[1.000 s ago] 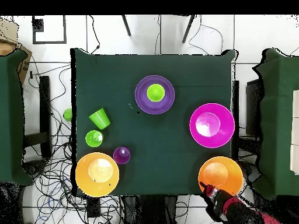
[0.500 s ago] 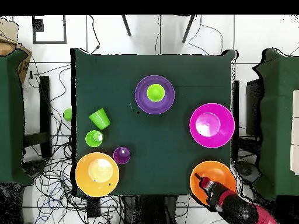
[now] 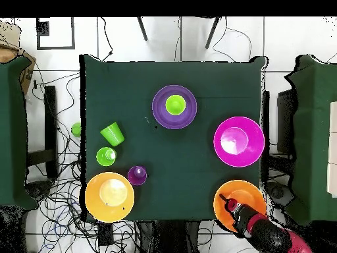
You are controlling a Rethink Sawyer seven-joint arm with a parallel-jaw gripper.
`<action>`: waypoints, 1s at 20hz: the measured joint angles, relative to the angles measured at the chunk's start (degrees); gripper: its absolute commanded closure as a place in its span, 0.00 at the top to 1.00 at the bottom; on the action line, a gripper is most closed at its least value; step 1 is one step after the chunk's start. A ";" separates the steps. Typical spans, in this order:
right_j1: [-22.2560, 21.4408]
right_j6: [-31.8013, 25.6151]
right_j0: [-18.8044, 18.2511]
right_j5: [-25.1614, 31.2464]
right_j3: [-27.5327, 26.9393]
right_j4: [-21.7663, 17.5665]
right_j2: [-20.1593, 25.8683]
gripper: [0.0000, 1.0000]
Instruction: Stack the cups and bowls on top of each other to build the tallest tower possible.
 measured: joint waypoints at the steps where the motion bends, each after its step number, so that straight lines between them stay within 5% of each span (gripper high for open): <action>1: 0.46 -0.12 -0.12 0.42 -0.34 -0.01 0.21 1.00; 20: 7.20 -2.95 -0.39 8.78 -4.42 0.90 5.10 1.00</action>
